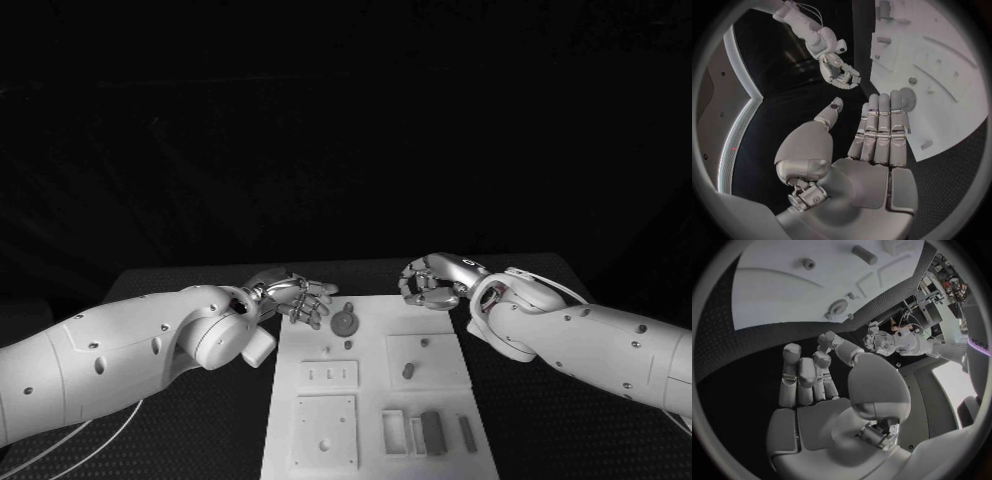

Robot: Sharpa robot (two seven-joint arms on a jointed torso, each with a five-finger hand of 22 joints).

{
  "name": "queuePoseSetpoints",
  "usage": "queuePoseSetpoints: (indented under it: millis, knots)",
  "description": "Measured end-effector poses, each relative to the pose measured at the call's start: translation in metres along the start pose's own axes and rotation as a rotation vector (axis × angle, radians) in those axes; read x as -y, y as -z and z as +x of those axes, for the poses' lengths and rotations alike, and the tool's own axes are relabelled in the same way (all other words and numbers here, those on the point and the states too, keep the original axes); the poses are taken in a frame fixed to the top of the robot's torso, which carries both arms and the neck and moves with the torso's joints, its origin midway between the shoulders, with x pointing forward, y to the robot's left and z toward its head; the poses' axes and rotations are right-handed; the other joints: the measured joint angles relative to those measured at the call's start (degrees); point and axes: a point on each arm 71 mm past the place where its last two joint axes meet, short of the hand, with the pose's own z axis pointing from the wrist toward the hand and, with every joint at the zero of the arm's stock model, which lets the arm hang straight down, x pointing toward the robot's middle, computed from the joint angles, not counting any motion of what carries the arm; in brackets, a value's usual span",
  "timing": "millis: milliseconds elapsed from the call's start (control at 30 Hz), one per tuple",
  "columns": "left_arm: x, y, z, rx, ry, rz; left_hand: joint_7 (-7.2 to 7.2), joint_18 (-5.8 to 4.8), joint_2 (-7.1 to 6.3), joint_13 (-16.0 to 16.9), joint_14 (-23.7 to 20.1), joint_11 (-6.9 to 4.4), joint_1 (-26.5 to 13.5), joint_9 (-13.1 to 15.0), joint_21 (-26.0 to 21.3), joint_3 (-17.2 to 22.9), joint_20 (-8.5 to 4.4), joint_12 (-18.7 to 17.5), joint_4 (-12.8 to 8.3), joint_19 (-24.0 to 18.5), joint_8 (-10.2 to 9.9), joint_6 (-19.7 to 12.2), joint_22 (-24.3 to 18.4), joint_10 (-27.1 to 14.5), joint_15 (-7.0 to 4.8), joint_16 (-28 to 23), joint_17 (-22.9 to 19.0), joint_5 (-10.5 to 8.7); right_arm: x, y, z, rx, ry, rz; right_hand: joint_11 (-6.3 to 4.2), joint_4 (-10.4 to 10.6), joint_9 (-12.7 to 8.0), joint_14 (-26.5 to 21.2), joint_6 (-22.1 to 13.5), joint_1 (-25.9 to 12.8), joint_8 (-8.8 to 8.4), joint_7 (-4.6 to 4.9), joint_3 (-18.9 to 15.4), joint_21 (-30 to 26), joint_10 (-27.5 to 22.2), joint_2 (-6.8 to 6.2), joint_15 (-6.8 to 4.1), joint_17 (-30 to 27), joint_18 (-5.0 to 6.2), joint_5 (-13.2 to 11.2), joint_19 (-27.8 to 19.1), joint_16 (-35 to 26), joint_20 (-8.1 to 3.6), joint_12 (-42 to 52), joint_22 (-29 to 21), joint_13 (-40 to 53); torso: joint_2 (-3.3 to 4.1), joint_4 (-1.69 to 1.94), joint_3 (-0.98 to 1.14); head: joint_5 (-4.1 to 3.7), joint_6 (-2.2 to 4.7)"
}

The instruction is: Assemble the parts on the task board

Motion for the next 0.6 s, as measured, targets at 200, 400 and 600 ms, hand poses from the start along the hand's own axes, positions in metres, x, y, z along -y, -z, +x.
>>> queuePoseSetpoints:
  millis: [200, 400, 600]
  knots:
    - [0.007, -0.011, 0.019, 0.017, 0.000, -0.029, -0.13, 0.03, 0.38, 0.36, 0.00, 0.40, -0.38, -0.46, 0.00, -0.15, 0.00, -0.29, -0.15, 0.00, -0.41, -0.59, 0.21, -0.75, 0.00, 0.00, 0.76, 0.00, -0.028, -0.007, 0.010, -0.030, -0.004, -0.010, -0.11, 0.00, 0.02, 0.11, 0.24, 0.00, -0.03, -0.24, 0.00, 0.00, 0.11, 0.00, -0.10, -0.01, 0.02, 0.00, 0.21, 0.00, -0.20, 0.00, 0.00, 0.00, -0.55, -0.19, -0.01, 0.57, 0.23]
    - [0.009, -0.015, 0.027, 0.018, 0.000, -0.051, -0.03, 0.03, 0.65, 0.53, -0.02, 0.66, -0.65, -0.55, 0.00, -0.15, 0.01, -0.61, -0.15, -0.01, -0.41, -0.07, 0.31, -1.31, -0.02, -0.11, 1.12, 0.00, -0.046, -0.014, 0.017, -0.046, -0.005, -0.025, -0.20, 0.00, 0.03, 0.22, 0.32, 0.01, -0.05, -0.32, 0.00, 0.00, 0.20, -0.01, -0.20, 0.00, 0.03, 0.00, 0.22, 0.00, -0.19, 0.00, 0.00, 0.00, -0.90, -0.19, -0.03, 1.04, 0.15]
    - [0.009, -0.018, 0.031, 0.010, -0.002, -0.075, -0.03, 0.01, 1.34, 0.77, -0.55, 0.92, 0.04, -0.67, -0.01, 0.29, 0.01, -0.84, -0.91, -0.01, -0.41, 0.35, 0.42, -1.88, 0.11, -0.45, 1.34, 0.00, -0.059, -0.017, 0.021, -0.051, -0.008, -0.039, -0.21, -0.16, 0.08, 0.30, 0.33, 0.02, -0.16, -0.33, 0.16, 0.00, 0.21, -0.02, -0.28, 0.00, 0.05, 0.00, 0.22, -0.01, -0.19, 0.00, 0.00, -0.05, -1.02, -0.12, -0.01, 1.12, 0.19]
